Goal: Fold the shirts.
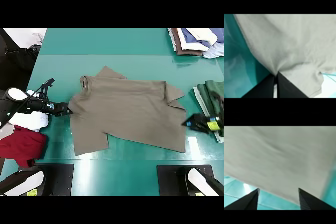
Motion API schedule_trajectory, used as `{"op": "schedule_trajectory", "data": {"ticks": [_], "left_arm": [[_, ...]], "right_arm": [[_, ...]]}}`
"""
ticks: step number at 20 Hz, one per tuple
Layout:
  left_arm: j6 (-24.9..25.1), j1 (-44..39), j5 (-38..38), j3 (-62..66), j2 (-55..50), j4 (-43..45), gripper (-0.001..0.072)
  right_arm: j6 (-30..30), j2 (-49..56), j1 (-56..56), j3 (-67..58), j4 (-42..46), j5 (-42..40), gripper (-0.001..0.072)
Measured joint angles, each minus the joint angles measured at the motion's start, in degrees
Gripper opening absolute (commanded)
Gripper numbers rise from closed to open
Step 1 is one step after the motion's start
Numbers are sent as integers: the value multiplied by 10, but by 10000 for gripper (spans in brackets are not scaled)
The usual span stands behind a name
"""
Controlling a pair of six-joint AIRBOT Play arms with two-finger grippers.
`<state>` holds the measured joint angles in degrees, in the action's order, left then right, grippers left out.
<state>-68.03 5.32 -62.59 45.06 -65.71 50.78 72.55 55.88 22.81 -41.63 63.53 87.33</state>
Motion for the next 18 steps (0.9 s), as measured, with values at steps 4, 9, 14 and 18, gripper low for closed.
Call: {"op": "schedule_trajectory", "data": {"ticks": [4, 9, 14, 18], "left_arm": [[1, 0, 1, 7, 10, 8, 30], [1, 0, 4, 9, 13, 10, 30], [1, 0, 4, 9, 13, 11, 30], [1, 0, 4, 9, 13, 11, 30]], "right_arm": [[-10, -24, 103, 91, 35, 8, 565], [-17, -34, 119, 152, 70, -7, 547], [2, -36, 70, 160, 82, -40, 499], [20, -37, 25, 161, 83, -55, 427]]}}
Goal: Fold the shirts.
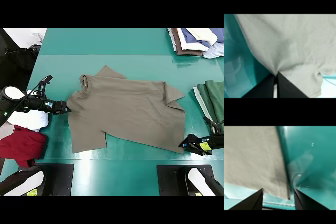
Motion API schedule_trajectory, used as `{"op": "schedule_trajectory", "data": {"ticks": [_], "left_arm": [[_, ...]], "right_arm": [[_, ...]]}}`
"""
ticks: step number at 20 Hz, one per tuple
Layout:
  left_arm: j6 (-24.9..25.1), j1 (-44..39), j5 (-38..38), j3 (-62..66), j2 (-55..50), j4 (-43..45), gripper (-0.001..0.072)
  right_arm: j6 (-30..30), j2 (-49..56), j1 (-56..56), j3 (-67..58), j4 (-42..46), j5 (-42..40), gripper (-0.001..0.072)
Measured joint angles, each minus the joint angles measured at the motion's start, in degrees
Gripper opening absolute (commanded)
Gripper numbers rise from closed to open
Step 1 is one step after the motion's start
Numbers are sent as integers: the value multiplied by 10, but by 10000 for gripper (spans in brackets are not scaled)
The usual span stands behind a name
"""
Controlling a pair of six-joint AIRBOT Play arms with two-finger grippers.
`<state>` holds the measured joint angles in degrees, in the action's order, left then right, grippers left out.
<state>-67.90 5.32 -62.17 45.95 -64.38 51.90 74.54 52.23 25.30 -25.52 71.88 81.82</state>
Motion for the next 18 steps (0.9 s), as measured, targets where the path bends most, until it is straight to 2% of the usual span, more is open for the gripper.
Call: {"op": "schedule_trajectory", "data": {"ticks": [1, 3, 4, 5, 6, 12, 15, 18], "left_arm": [[0, 0, 0, 0, 0, 0, 30], [0, 0, -2, 0, 0, 0, 30], [0, 0, -2, 0, 0, 0, 30], [0, 0, -3, 0, 0, 0, 30], [0, 0, -4, 0, 0, 0, 30], [-4, 3, -5, 31, 37, 2, 29], [-13, 13, -6, 112, 82, 5, 30], [-21, 19, -7, 236, 121, 5, 30]], "right_arm": [[5, 0, -9, 0, 0, -1, 427], [13, 0, -31, 0, 0, -3, 285], [16, 0, -42, 0, 0, -6, 256], [17, 0, -54, 0, -1, -1, 45], [19, 0, -67, 0, -1, 3, 15], [25, 0, -133, -56, -15, 19, 14], [33, 0, -154, -164, -54, 21, 14], [40, 0, -171, -323, -84, 11, 14]]}}
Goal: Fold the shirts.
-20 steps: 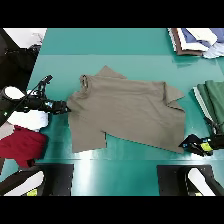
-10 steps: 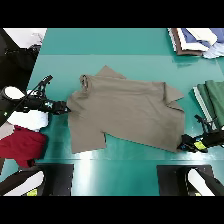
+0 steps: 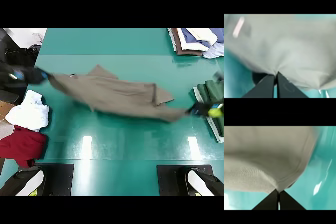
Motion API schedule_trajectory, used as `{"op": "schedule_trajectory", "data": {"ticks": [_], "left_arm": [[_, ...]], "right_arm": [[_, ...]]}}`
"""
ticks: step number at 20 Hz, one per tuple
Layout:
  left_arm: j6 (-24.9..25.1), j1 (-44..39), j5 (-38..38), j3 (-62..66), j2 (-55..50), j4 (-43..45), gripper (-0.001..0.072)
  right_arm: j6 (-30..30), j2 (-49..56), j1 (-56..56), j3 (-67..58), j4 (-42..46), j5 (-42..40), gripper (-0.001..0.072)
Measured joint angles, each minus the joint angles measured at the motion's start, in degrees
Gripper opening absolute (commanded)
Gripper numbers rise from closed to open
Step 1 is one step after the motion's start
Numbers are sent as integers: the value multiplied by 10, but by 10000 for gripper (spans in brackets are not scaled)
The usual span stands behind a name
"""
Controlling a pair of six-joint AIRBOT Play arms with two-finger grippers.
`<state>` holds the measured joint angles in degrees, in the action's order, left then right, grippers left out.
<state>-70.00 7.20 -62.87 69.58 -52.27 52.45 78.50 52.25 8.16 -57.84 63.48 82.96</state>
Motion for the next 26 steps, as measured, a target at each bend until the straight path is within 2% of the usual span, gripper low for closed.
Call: {"op": "schedule_trajectory", "data": {"ticks": [7, 11, 14, 17, 20, 26], "left_arm": [[-14, 3, 1, 354, 31, -1, 30], [-41, 3, 12, 495, 35, -4, 30], [-67, 3, 8, 551, 36, -15, 30], [-83, 3, -19, 546, 37, -26, 30], [-92, 3, -40, 463, 33, -28, 30], [-94, 3, -53, 228, -51, -27, 30]], "right_arm": [[8, 0, -11, -392, -18, -42, 14], [10, -1, -12, -547, -10, -53, 14], [20, -4, -10, -609, 17, -56, 14], [24, -20, 9, -598, 32, -59, 13], [28, -19, 35, -548, 41, -61, 13], [29, 116, 16, -466, 42, -7, 14]]}}
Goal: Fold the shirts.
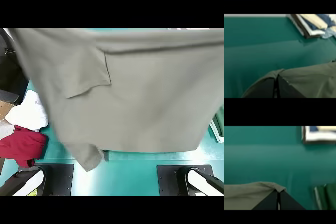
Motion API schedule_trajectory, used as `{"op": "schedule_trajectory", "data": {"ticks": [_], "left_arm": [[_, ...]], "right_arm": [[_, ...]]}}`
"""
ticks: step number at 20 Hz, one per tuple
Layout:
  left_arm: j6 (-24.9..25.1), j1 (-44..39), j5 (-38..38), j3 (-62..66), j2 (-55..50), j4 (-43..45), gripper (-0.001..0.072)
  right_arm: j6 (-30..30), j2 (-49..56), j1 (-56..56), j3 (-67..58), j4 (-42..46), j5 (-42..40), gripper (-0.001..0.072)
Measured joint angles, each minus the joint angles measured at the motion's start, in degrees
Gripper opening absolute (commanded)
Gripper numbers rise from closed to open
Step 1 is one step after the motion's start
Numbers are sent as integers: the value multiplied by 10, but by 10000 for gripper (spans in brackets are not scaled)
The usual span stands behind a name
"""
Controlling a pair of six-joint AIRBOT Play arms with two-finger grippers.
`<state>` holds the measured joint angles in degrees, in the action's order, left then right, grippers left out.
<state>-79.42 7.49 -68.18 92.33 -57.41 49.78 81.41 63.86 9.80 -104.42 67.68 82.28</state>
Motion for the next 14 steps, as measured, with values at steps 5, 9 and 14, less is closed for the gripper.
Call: {"op": "schedule_trajectory", "data": {"ticks": [5, 9, 14], "left_arm": [[26, 0, 24, -90, -162, 0, 30], [67, 0, 110, -104, -268, -35, 31], [132, 0, 228, -108, -316, -75, 30]], "right_arm": [[1, 174, -38, 41, 0, 8, 13], [1, 280, -48, 49, -4, -61, 13], [1, 332, -52, 49, -12, -159, 13]]}}
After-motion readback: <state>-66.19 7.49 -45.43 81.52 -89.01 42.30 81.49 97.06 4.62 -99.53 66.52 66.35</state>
